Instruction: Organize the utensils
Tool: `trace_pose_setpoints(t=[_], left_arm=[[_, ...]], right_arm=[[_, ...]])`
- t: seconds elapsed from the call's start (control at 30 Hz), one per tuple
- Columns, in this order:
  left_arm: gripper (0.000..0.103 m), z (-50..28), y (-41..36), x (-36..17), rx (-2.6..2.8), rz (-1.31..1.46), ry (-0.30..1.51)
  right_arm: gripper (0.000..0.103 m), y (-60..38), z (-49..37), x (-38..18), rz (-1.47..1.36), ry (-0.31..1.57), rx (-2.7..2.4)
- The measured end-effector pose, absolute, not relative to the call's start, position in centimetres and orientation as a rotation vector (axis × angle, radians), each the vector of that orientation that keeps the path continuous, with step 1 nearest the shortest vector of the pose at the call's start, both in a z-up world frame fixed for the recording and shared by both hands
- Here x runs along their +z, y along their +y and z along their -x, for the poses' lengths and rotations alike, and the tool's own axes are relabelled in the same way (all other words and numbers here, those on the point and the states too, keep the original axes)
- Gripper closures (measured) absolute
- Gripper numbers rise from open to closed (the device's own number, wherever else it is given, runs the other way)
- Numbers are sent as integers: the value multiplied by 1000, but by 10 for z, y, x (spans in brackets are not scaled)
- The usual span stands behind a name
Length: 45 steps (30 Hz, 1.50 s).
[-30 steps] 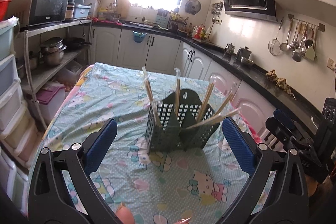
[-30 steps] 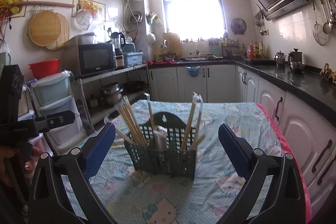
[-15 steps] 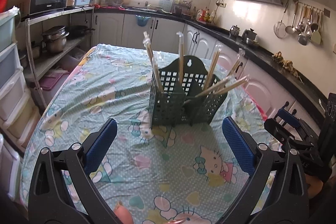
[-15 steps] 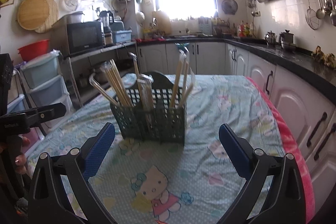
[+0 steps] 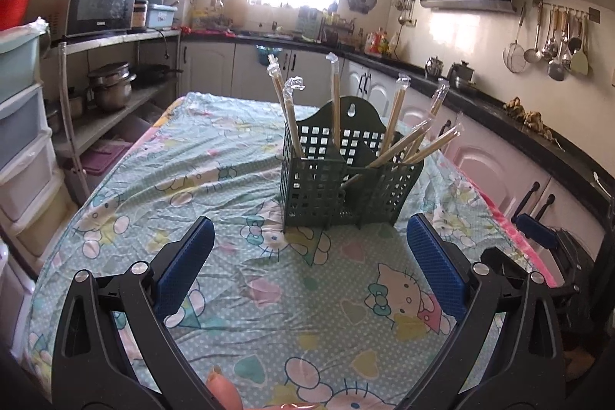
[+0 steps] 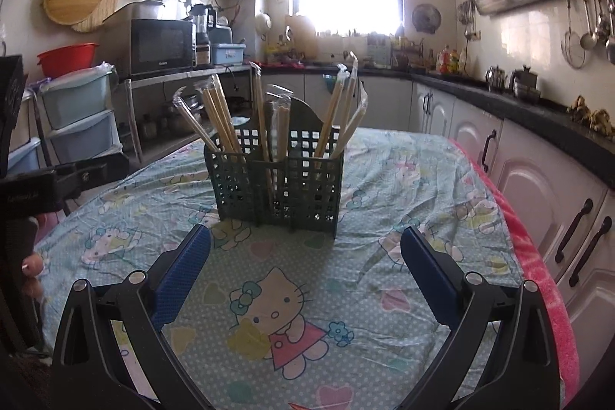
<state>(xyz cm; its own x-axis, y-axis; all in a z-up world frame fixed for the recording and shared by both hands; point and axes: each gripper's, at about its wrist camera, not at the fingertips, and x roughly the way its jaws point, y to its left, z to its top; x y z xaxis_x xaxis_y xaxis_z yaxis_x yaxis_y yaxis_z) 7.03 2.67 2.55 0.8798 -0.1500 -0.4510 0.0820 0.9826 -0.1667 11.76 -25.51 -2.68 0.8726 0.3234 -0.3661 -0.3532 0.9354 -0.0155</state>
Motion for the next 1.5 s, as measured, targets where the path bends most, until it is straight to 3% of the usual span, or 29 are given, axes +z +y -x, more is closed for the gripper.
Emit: trace_pose_setpoints(t=[0.57, 1.5], left_arm=[[11, -52, 15, 9, -109, 131, 365], [10, -47, 14, 10, -102, 125, 330]], right_arm=[[6, -265, -92, -28, 37, 159, 286], [6, -266, -90, -30, 14, 150, 273]])
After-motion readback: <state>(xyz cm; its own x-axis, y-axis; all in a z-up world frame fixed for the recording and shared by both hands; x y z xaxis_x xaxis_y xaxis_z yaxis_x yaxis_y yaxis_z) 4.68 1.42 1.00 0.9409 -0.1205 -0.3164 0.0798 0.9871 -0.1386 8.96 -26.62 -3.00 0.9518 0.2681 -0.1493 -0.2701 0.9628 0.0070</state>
